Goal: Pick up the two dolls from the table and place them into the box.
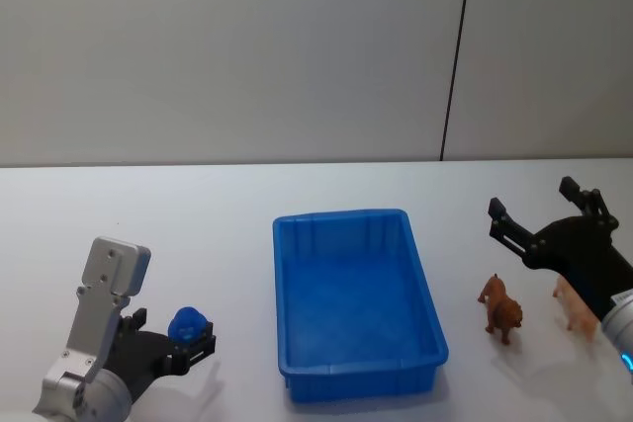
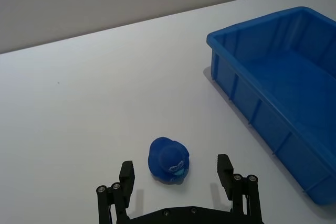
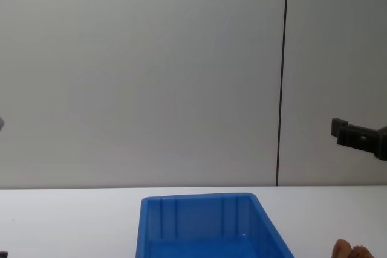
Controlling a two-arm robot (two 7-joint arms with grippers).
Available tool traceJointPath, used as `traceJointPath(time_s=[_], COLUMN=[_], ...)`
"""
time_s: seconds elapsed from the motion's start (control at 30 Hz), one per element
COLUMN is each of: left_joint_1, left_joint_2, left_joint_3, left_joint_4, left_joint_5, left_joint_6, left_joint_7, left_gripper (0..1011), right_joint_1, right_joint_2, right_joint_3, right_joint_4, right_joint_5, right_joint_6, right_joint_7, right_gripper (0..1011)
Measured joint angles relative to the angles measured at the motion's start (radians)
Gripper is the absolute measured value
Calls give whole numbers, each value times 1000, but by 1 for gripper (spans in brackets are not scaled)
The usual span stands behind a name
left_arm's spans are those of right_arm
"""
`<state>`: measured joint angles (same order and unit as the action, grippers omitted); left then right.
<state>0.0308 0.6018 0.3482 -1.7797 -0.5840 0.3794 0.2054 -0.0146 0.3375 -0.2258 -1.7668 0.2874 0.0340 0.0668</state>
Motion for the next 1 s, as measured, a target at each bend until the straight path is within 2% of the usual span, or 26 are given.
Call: traceJointPath(time_s=[0.5,1.0], left_joint_1=[-64,-145], left_joint_2=[-39,-87], left_joint_3=[-9,-14], left_joint_4=[111,207], left_joint_5=[-9,22], left_joint_6=[21,64], left_joint_7=[-114,-159], left_gripper=[1001,1001], right_joint_1=[0,0], right_joint_2=[0,0], right_joint_3=[0,0], right_joint_4=[0,0], right_joint_5=[0,0], right_joint_6=[0,0], right_joint_7=[0,0], right_gripper=[1001,1001])
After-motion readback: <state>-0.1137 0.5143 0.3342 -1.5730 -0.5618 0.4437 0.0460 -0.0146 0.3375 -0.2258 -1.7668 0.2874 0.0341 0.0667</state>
